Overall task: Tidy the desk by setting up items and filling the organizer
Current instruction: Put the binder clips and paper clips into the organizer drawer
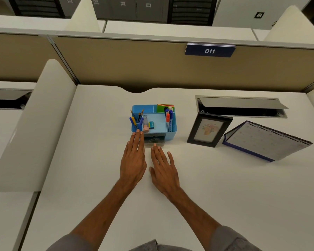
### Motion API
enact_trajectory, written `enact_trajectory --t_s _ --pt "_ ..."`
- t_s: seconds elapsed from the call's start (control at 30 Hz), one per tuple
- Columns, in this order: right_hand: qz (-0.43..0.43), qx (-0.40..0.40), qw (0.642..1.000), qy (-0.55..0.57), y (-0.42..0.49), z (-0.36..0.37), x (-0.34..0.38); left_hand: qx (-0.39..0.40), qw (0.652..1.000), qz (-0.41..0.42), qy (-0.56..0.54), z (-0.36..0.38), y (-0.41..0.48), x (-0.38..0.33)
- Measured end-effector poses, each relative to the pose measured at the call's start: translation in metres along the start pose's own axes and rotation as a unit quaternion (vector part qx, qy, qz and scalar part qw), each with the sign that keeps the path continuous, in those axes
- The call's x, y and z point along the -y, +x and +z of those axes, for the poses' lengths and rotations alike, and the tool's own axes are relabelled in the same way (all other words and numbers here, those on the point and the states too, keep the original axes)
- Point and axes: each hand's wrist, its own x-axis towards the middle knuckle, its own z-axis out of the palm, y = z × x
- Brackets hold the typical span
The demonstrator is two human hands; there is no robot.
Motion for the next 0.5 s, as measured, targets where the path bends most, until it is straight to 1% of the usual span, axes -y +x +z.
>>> enact_trajectory --t_s 0.2,0.5 --pt "0.008 0.005 1.0 -0.001 0.013 -0.006 -0.001 -0.023 1.0 0.005 0.002 0.005 0.0 0.003" --pt "0.014 0.028 0.999 -0.007 0.028 -0.015 -0.001 -0.015 1.0 0.003 0.008 0.005 0.001 0.006"
